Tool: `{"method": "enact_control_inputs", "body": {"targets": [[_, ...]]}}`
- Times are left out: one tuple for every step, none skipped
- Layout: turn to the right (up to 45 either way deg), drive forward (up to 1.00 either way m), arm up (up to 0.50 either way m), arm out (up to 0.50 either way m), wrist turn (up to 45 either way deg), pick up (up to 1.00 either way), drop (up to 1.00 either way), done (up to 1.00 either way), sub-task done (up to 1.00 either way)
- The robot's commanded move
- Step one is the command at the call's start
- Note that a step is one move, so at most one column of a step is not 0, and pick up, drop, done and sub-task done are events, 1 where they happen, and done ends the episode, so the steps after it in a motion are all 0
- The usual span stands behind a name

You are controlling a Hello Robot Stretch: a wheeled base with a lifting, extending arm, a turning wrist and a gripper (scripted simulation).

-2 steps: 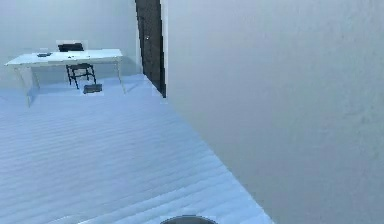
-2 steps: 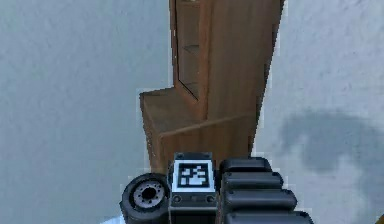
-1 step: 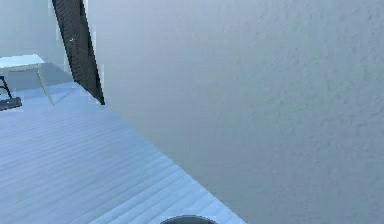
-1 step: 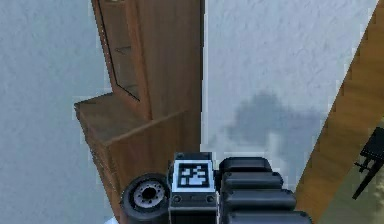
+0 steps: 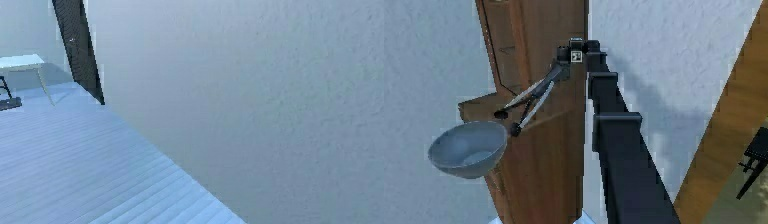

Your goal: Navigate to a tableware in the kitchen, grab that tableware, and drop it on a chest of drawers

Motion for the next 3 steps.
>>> {"method": "enact_control_inputs", "body": {"targets": [[0.0, 0.00, 0.00, 0.00, 39.0, 0.00, 0.00, 0.00, 0.00], [0.0, 0.00, 0.00, 0.00, 0.0, 0.00, 1.00, 0.00, 0.00], [0.0, 0.00, 0.00, -0.10, 0.0, 0.00, 0.00, 0.00, 0.00]]}}
